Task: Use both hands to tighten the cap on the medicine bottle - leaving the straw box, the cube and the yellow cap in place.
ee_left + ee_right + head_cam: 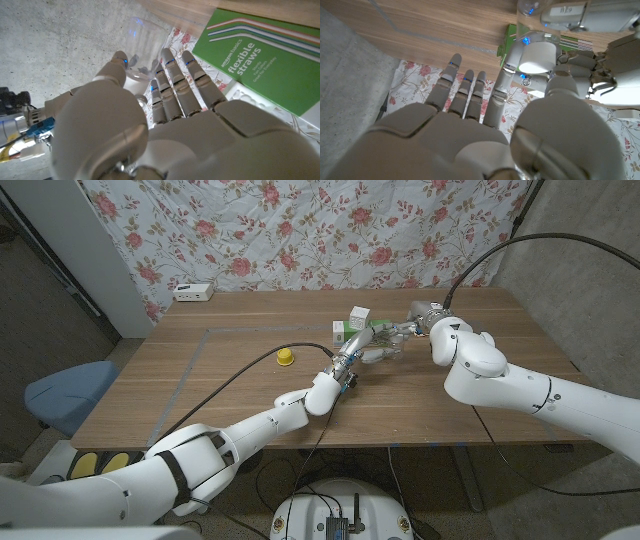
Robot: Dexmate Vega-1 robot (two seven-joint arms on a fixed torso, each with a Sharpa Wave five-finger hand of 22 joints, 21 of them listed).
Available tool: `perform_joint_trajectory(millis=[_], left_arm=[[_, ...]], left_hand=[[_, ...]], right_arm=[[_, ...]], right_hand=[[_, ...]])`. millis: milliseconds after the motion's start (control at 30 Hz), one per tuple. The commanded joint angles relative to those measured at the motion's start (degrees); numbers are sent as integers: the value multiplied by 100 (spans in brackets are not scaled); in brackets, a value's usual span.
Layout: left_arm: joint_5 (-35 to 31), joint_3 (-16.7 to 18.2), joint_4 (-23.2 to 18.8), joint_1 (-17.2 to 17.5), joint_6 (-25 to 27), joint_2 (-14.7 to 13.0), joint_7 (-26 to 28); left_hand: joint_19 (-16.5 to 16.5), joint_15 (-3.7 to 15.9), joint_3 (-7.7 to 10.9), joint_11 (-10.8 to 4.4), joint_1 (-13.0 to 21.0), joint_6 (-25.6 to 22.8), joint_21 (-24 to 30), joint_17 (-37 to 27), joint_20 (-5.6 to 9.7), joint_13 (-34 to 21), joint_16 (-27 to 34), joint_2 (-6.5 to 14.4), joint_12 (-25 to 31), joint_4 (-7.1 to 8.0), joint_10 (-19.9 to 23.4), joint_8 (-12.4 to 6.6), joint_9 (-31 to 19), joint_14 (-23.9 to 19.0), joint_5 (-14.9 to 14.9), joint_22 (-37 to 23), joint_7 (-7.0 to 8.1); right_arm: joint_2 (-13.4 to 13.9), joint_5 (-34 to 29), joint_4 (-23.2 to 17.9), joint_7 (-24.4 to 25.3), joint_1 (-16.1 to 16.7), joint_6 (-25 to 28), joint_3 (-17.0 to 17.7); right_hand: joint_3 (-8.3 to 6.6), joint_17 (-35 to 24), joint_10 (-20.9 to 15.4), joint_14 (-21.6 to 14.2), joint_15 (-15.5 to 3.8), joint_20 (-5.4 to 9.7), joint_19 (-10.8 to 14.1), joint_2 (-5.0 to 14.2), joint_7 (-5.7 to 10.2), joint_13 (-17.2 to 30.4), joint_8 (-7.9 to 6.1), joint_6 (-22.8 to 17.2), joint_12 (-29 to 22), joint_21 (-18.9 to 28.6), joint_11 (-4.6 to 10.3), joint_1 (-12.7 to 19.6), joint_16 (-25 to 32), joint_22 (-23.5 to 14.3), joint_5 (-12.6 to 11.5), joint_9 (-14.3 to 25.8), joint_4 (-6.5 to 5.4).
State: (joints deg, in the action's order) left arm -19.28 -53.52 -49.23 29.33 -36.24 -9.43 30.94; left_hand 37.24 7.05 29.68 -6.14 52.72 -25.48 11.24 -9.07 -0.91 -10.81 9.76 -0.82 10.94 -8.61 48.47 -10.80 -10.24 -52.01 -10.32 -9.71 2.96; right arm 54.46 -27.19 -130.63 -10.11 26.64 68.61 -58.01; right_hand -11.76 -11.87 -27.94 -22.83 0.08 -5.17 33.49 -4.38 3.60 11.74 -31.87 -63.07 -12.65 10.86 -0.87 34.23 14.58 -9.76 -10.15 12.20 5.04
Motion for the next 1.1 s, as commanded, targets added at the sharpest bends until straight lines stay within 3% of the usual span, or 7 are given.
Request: perform_joint_trajectory(millis=[33,167,433,800,1100], left_arm=[[-1,-9,9,-13,-25,-2,-10],[6,-8,9,-11,-25,-2,-20],[-3,-10,15,-18,-26,-5,-19],[10,-4,-7,-3,-11,-11,-32],[26,-2,-1,9,-2,-7,-49]], left_hand=[[-1,481,51,-200,7,-24,-14,-19,-20,-24,15,33,37,20,251,1,-22,-18,-32,-17,18],[-5,482,49,-200,5,-30,-14,-21,-13,-24,18,32,40,20,258,-1,-22,-20,-31,-17,18],[-11,480,51,-207,6,-23,-15,-20,-9,-24,18,30,42,18,263,1,-22,-20,-30,-17,21],[-18,488,57,-204,12,-25,-15,-20,-9,-24,18,33,46,15,276,-1,-22,-18,-31,-18,22],[-19,488,54,-214,12,-27,-14,-22,-6,-24,21,31,46,14,279,-2,-22,-22,-30,-18,24]], right_arm=[[101,53,-101,-118,-38,9,-12],[161,70,-139,-229,-98,9,-47],[259,62,-224,-325,-133,2,-50],[437,171,-322,-600,-130,-160,89],[614,391,-408,-992,-171,-374,306]], right_hand=[[60,-23,113,36,77,-11,-73,5,-48,3,125,281,60,-21,-64,-142,-67,-5,11,-1,-14],[88,-20,208,100,143,-25,-132,16,-72,6,218,521,102,-30,-194,-228,-108,-5,11,24,-34],[125,1,680,320,237,-126,-256,55,-169,18,576,1495,213,-23,-360,-343,-232,-3,4,151,-5],[115,17,1201,638,319,-242,-384,115,-241,24,797,2156,242,-37,-428,-355,-333,-1,-6,276,54],[-36,45,1758,1016,433,-407,-650,230,-260,27,1126,3041,237,-64,-394,-55,-381,3,-55,378,265]])
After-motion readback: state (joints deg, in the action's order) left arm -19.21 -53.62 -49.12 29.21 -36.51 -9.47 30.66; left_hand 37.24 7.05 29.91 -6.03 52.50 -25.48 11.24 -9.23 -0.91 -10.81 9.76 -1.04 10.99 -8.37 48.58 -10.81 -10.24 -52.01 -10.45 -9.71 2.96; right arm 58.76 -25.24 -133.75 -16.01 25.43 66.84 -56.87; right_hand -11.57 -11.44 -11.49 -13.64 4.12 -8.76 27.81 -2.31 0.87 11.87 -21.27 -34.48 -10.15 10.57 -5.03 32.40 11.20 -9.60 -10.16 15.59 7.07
